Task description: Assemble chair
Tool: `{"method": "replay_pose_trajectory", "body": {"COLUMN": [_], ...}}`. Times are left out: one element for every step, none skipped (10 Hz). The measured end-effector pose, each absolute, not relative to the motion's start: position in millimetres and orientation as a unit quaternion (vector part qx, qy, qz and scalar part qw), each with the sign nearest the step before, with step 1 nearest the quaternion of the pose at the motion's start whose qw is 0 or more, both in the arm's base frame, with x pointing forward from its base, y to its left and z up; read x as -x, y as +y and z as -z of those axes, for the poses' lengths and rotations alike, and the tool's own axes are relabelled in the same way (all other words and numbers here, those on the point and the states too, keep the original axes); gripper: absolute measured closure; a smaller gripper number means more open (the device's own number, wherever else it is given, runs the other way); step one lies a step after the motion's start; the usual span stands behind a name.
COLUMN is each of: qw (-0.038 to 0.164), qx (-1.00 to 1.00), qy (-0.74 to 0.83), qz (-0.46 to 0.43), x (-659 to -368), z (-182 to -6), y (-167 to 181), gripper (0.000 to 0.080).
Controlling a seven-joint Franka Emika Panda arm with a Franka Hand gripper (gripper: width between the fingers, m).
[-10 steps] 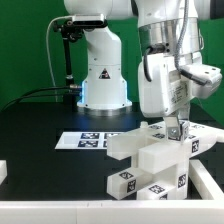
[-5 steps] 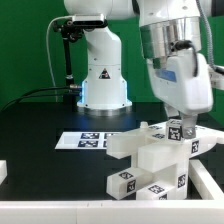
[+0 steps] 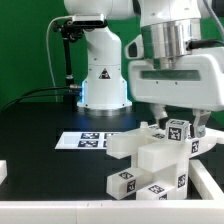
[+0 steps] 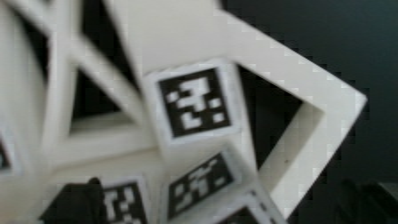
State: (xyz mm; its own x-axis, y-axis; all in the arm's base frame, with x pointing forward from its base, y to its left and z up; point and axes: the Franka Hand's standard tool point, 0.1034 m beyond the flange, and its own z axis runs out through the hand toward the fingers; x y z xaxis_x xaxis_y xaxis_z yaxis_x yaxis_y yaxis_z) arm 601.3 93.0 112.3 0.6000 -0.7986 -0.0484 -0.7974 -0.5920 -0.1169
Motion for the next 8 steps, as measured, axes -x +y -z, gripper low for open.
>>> {"method": "replay_pose_trajectory", "body": {"qw": [0.049, 0.048, 0.049, 0.049, 0.049, 0.051, 0.051, 0.052], "qx": [0.927, 0.934, 0.931, 0.929, 0.928, 0.909, 0.899, 0.878], "qy": [0.372, 0.352, 0.362, 0.367, 0.368, 0.414, 0.434, 0.476], "qz": [0.017, 0.019, 0.019, 0.018, 0.018, 0.015, 0.014, 0.012], "x": [-607.4, -606.8, -606.8, -606.7, -606.7, -606.5, -606.5, -606.5], "z": [-112.4, -109.9, -109.9, -109.7, -109.7, -109.6, -109.6, -109.6], "y": [88.8, 88.6, 88.9, 88.9, 88.9, 89.7, 89.7, 89.7], "gripper": [0.015, 0.015, 0.015, 0.0242, 0.0378, 0.0378, 0.0517, 0.0517]}}
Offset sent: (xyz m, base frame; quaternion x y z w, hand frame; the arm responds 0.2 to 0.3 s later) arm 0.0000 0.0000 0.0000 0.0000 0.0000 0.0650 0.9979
